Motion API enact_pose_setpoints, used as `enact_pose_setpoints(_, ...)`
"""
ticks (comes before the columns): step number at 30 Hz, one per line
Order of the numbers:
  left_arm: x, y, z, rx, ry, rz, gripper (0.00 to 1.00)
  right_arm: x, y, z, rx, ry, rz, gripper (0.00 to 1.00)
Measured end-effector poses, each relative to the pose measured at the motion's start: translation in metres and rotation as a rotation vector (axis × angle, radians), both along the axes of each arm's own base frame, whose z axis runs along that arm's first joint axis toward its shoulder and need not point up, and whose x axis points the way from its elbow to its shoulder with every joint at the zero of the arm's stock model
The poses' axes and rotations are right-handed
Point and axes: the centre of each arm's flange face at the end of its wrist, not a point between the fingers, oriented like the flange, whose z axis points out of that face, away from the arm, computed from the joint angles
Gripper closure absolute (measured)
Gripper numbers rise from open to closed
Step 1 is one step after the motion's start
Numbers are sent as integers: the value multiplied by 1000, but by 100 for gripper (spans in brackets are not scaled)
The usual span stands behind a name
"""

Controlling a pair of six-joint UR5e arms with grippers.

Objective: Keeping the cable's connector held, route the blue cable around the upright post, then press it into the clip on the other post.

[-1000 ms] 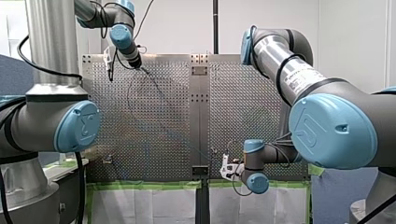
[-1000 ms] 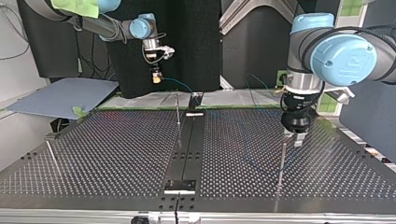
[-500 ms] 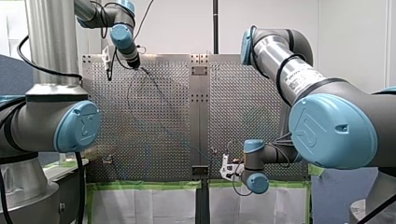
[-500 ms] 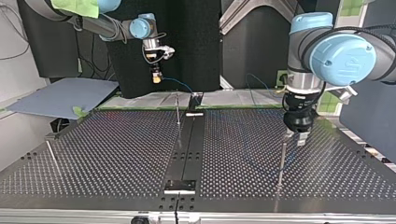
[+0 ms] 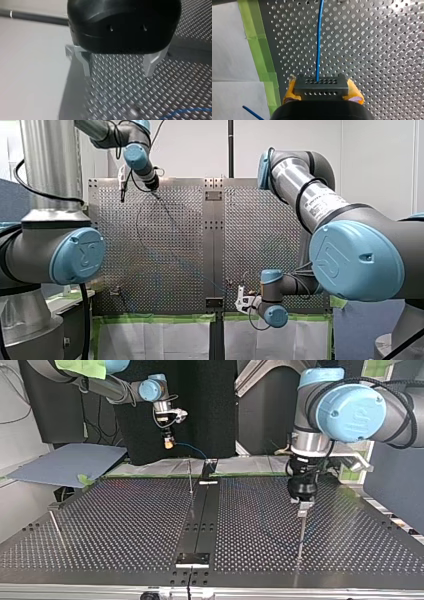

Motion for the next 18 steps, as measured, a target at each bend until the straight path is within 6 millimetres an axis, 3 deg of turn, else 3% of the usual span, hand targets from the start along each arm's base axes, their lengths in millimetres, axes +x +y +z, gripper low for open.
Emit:
enact_pose_setpoints(11, 18, -48, 14, 103, -59, -19, 1, 4, 3, 0, -4, -2, 11, 100)
enact_pose_setpoints(18, 21, -79, -6, 154, -26, -28, 1, 5, 4, 1, -6, -3, 14, 100)
